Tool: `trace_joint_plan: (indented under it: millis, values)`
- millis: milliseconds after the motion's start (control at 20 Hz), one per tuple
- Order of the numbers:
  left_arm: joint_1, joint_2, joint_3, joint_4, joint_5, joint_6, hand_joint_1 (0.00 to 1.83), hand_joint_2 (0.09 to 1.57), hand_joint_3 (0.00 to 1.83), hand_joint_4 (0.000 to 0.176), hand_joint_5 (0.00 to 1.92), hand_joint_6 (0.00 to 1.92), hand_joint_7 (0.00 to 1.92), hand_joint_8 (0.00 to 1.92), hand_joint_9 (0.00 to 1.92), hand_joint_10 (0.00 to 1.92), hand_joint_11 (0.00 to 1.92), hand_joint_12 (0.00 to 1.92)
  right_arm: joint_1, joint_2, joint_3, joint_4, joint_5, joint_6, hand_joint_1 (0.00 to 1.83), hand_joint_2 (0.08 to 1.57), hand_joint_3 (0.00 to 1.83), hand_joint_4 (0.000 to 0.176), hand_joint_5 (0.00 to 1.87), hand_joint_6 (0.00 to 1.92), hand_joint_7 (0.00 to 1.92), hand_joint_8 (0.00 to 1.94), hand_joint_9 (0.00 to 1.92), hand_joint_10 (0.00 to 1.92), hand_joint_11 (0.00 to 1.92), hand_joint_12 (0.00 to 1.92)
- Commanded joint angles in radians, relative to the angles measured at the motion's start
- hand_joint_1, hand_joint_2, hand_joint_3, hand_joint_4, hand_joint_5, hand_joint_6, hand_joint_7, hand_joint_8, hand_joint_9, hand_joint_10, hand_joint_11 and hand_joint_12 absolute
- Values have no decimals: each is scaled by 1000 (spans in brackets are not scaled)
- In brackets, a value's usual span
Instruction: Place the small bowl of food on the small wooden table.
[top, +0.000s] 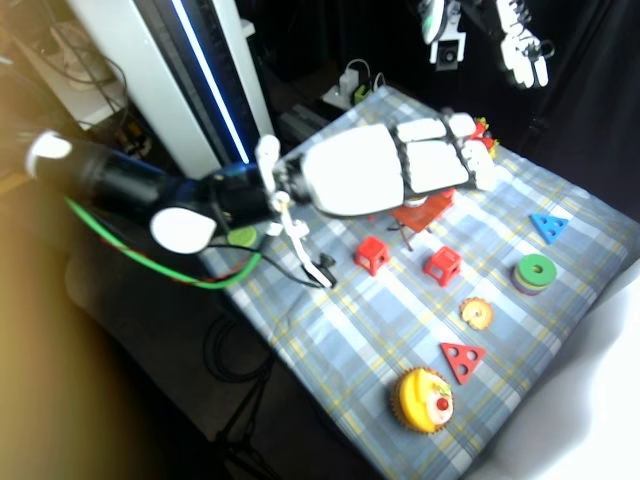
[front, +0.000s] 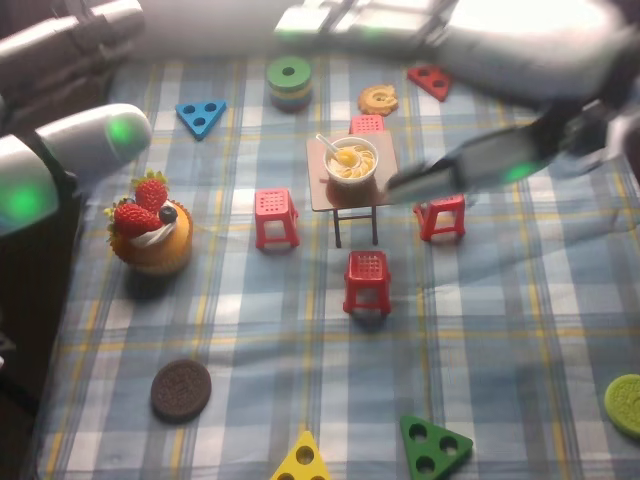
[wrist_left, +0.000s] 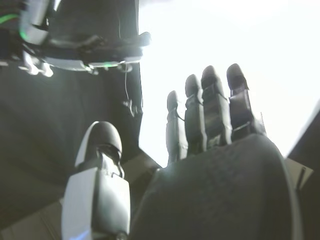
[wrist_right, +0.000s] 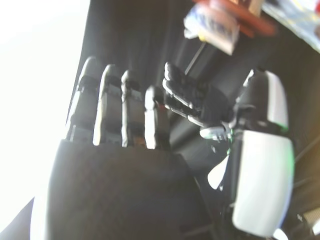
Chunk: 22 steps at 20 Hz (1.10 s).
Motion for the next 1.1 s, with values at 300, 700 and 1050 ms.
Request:
trace_joint_plan:
  millis: [300, 700, 1050]
  values:
    - [32, 10, 16, 5, -354, -175, 568, 982, 0, 68, 226, 0, 208, 0, 153, 0, 0, 323, -230, 128, -79, 277, 479, -9, 747, 1055, 2, 126, 54, 0, 149, 1, 103, 5, 0, 58]
    - [51, -35, 23, 5, -500, -285, 338, 982, 11, 21, 83, 1, 160, 3, 228, 13, 0, 823, -567, 211, -219, 499, 826, -73, 837, 1038, 0, 81, 212, 8, 314, 12, 266, 13, 183, 105]
    - [46, -98, 90, 6, -507, -503, 163, 1200, 10, 0, 80, 6, 213, 2, 232, 10, 0, 481, -660, 211, -271, 540, 883, -96, 521, 1154, 7, 150, 0, 0, 3, 0, 3, 0, 0, 0]
